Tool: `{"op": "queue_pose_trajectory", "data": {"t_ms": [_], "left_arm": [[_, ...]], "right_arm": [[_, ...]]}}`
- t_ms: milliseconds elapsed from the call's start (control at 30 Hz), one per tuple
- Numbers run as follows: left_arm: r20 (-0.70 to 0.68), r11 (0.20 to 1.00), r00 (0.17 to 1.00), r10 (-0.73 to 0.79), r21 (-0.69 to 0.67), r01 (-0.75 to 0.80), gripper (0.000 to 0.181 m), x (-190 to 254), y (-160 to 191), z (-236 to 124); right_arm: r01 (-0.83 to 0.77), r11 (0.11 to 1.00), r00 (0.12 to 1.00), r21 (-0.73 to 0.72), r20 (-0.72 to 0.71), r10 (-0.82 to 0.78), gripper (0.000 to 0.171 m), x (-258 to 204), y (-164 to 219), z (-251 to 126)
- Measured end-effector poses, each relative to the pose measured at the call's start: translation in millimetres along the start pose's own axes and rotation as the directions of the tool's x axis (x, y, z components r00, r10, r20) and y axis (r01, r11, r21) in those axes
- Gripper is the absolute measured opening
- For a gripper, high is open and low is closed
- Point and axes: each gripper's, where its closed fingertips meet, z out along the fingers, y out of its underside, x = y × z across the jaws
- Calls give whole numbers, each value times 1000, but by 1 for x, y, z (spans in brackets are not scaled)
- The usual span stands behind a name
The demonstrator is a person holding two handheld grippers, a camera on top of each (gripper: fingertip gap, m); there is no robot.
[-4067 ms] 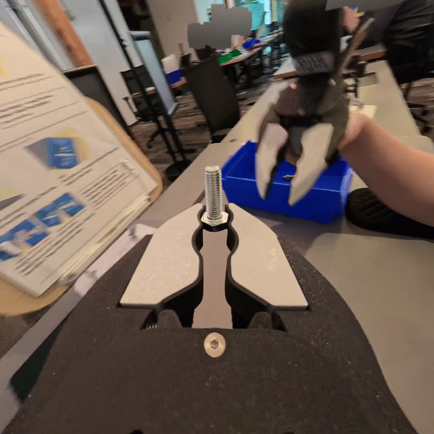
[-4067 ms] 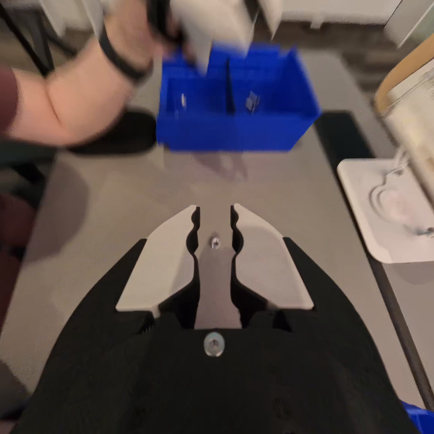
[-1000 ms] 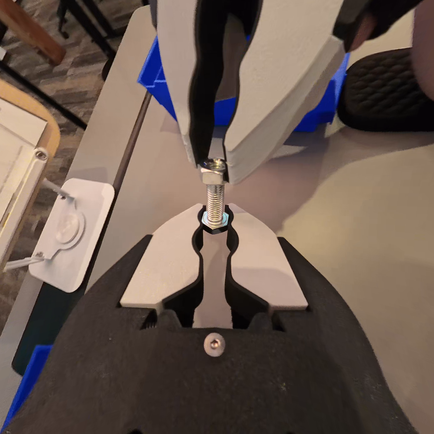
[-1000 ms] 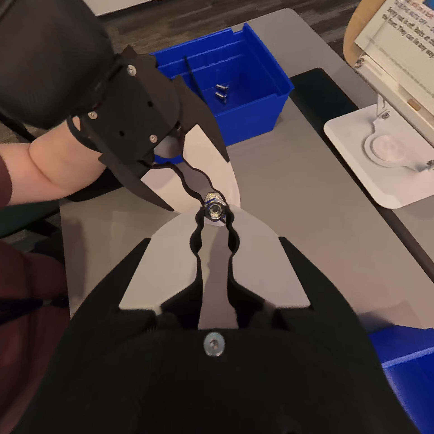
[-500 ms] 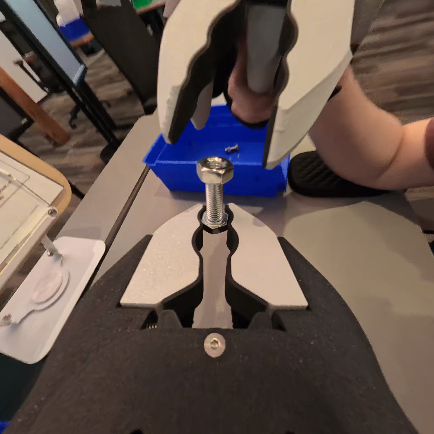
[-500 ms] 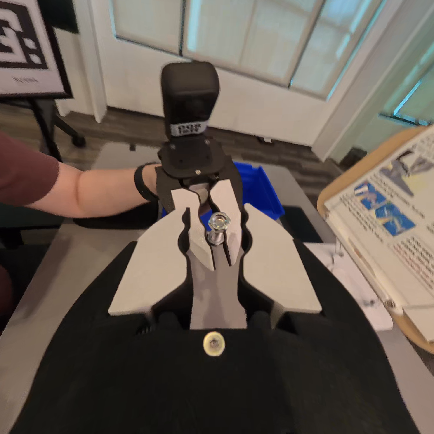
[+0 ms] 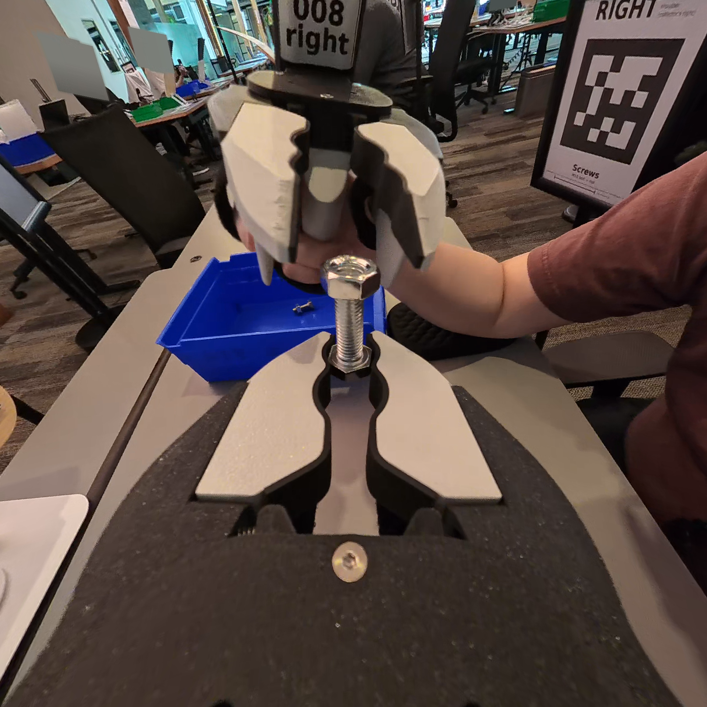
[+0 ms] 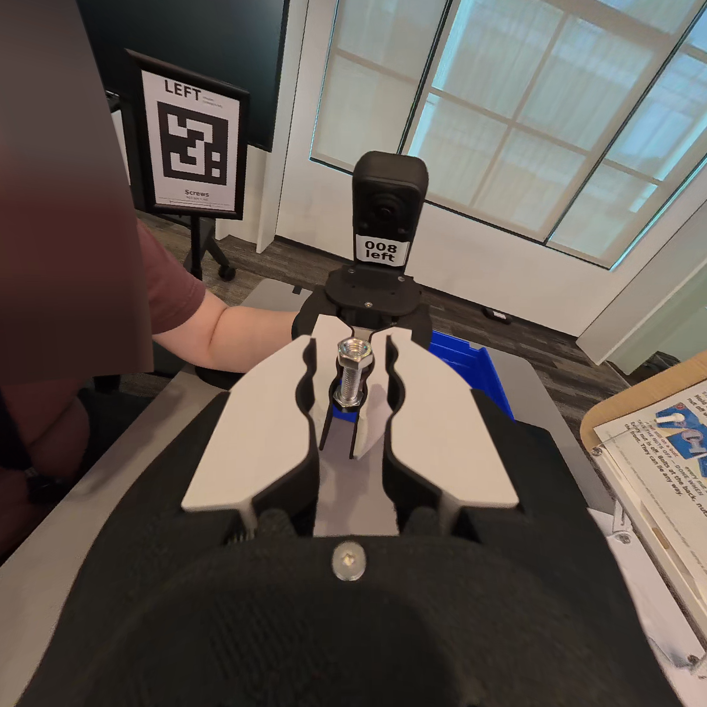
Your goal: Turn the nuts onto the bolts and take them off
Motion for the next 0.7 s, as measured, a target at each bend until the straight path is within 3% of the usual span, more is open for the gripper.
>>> {"op": "queue_pose_trajectory", "data": {"t_ms": [433, 700], "left_arm": [[41, 1000, 999, -16, 5, 15, 15, -7, -1, -1], [262, 996, 961, -83, -15, 90, 15, -41, 3, -9]], "right_arm": [[-50, 998, 998, -22, -35, 49, 18, 9, 7, 5], [-123, 992, 962, -36, -250, 110, 18, 41, 12, 5]]}}
